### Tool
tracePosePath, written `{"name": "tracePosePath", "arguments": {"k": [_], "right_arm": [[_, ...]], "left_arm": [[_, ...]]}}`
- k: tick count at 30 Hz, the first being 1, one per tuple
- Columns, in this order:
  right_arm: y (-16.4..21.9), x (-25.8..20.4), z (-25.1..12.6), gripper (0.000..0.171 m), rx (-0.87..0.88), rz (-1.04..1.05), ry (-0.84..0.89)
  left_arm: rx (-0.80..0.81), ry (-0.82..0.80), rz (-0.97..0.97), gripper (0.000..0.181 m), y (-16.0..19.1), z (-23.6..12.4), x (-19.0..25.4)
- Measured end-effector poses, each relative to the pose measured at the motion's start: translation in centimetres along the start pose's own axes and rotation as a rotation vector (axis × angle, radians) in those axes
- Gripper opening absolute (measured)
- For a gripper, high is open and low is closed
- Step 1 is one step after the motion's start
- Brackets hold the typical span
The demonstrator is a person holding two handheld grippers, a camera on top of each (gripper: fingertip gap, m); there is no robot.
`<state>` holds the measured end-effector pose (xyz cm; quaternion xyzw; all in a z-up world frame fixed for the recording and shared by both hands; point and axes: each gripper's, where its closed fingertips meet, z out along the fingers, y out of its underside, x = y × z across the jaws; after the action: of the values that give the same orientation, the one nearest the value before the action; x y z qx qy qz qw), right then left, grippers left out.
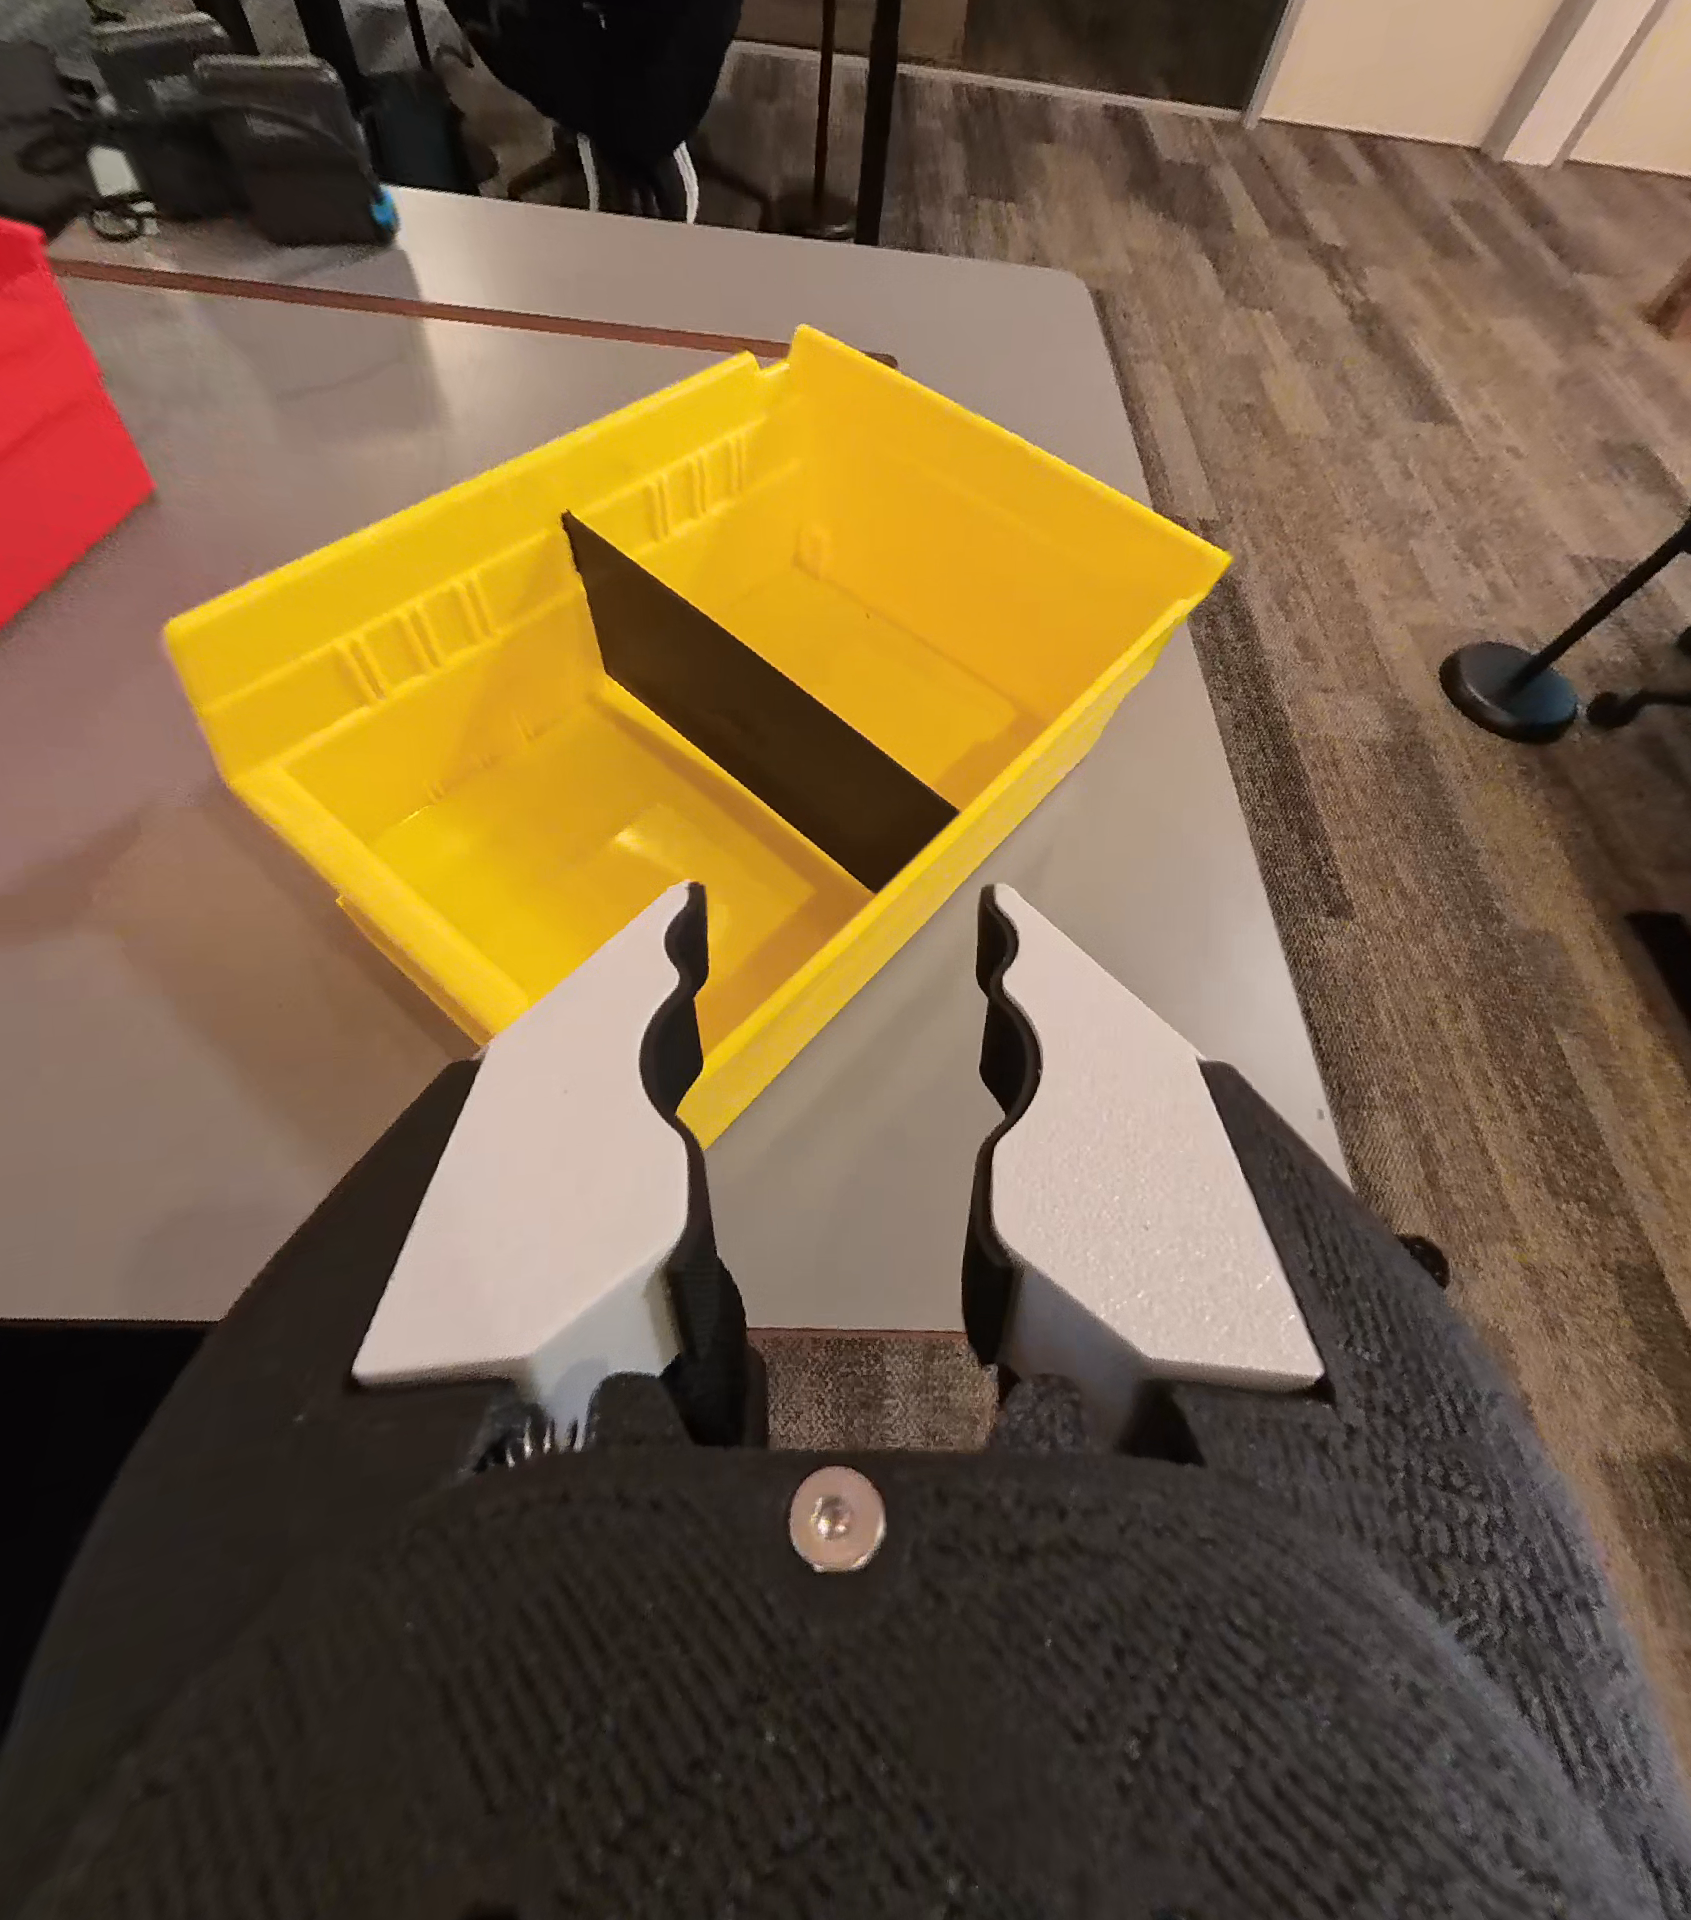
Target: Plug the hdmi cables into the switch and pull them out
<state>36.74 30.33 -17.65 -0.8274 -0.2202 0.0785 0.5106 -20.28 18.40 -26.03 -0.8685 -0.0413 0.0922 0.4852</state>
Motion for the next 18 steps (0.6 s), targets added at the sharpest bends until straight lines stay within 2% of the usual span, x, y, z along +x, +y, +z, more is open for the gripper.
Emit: {"name": "tracePosePath", "arguments": {"k": [9, 12, 15, 16, 18], "right_arm": [[-1.2, -1.7, 0.2, 0.05, 0.014, -0.074, -0.001], [-3.0, -3.4, 0.2, 0.05, 0.075, -0.115, -0.004], [-6.7, -7.7, 0.4, 0.049, 0.221, -0.141, -0.055], [-8.2, -10.0, 0.5, 0.05, 0.292, -0.145, -0.093], [-11.3, -15.7, 0.8, 0.051, 0.458, -0.174, -0.202]], "left_arm": [[-0.021, -0.071, -0.084, 0.003, 5.7, -8.1, -8.7], [-0.024, -0.094, -0.101, 0.003, 7.4, -10.0, -11.3], [-0.014, -0.1, -0.132, 0.004, 8.4, -11.0, -13.1], [-0.007, -0.122, -0.125, 0.008, 8.5, -11.3, -13.5], [0.065, -0.215, -0.097, 0.04, 7.3, -12.5, -14.5]]}}
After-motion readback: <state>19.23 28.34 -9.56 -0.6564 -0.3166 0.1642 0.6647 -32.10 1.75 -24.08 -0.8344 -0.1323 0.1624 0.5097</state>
